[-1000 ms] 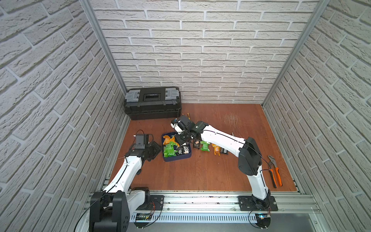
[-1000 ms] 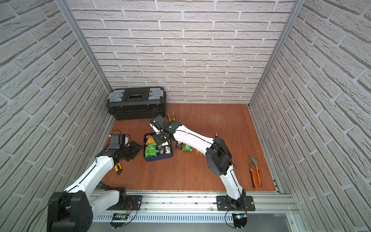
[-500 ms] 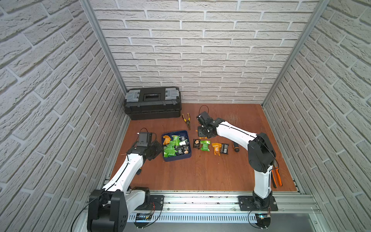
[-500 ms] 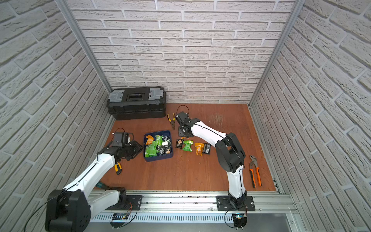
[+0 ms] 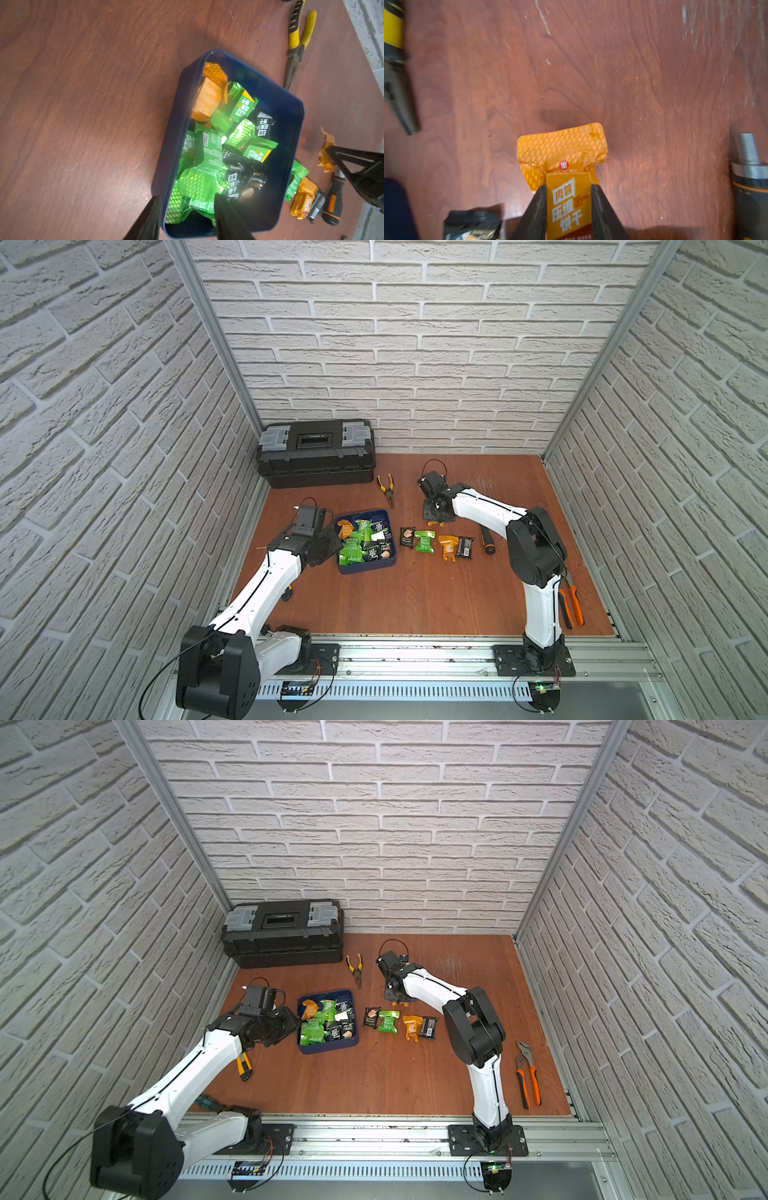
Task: Take the cookies out of the storage box
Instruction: Place the cookie at the center of the board.
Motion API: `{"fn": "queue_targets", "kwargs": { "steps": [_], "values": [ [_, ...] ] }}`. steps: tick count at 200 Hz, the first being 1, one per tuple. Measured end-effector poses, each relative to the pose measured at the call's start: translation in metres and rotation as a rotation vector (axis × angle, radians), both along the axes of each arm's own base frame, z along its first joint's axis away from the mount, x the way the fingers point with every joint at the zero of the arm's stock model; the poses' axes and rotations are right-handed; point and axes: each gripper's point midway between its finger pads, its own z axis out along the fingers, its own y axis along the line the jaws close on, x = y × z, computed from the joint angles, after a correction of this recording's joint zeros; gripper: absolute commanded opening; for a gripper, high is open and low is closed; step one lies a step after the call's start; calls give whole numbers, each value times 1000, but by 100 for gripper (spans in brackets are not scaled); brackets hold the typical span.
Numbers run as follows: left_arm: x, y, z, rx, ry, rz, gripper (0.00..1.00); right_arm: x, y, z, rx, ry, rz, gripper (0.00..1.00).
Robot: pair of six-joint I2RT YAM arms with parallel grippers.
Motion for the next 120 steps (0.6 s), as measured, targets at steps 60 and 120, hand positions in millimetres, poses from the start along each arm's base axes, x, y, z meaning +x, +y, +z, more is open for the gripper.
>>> {"fn": "queue_targets", "kwargs": {
  "steps": [60,120],
  "values": [
    [12,-19,4,106,33,-89,50,-3,-10,-9,-17,26,-10,44],
    [26,-37,-4,202,83,-179,67,-5,-10,-5,-21,21,9,60]
  ]
}}
